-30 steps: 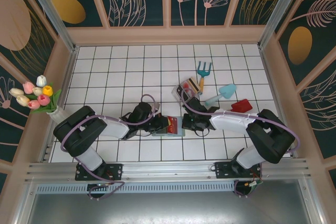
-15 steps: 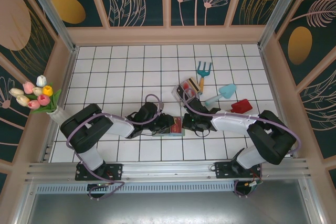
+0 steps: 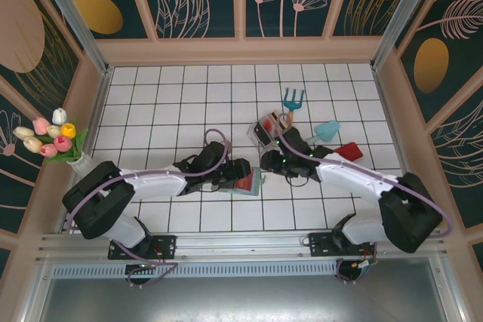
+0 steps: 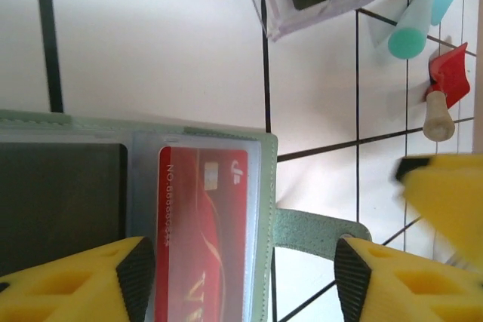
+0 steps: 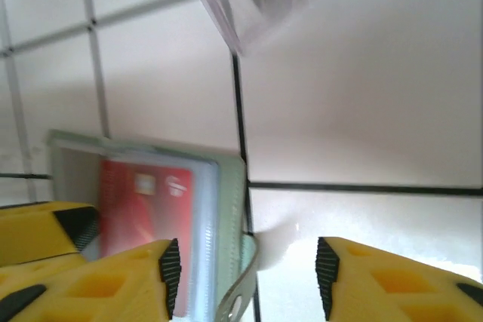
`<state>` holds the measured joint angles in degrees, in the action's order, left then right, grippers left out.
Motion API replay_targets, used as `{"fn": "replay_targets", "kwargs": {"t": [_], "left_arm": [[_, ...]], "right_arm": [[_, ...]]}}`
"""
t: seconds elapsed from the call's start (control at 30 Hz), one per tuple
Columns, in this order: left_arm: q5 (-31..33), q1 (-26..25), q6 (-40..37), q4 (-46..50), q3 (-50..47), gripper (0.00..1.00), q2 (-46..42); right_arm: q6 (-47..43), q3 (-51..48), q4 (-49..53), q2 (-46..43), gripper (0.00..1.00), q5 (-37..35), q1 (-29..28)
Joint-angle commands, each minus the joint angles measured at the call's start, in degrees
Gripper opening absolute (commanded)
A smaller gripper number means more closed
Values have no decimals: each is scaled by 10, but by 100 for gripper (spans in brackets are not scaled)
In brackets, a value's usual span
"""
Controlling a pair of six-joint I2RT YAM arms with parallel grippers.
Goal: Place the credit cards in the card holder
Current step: Insert the credit card into the card slot, then pick up the credit card from the storage box.
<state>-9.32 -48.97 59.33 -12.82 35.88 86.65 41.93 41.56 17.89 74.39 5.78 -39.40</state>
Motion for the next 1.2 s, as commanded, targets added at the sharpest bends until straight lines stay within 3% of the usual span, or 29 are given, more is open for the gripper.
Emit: {"fn": "replay_targets", "kwargs": {"t": [0.0, 0.2, 0.43, 0.77, 1.17], "left_arm": [[28, 0, -42, 62, 30, 72, -11], [73, 5, -65, 136, 95, 73, 17], [-3, 80, -23, 68, 174, 70, 109], [-52, 105, -10, 73, 319, 71, 262], [-40, 110, -7, 80, 343, 63, 316]], "right_arm": [[-52, 25, 45, -41, 58, 6, 48], [-131, 91, 86, -23, 60, -36, 116], [-228, 213, 112, 91, 59, -103, 137], [-273, 285, 96, 178, 59, -48, 172], [-322, 321, 111, 246, 59, -50, 171]]}}
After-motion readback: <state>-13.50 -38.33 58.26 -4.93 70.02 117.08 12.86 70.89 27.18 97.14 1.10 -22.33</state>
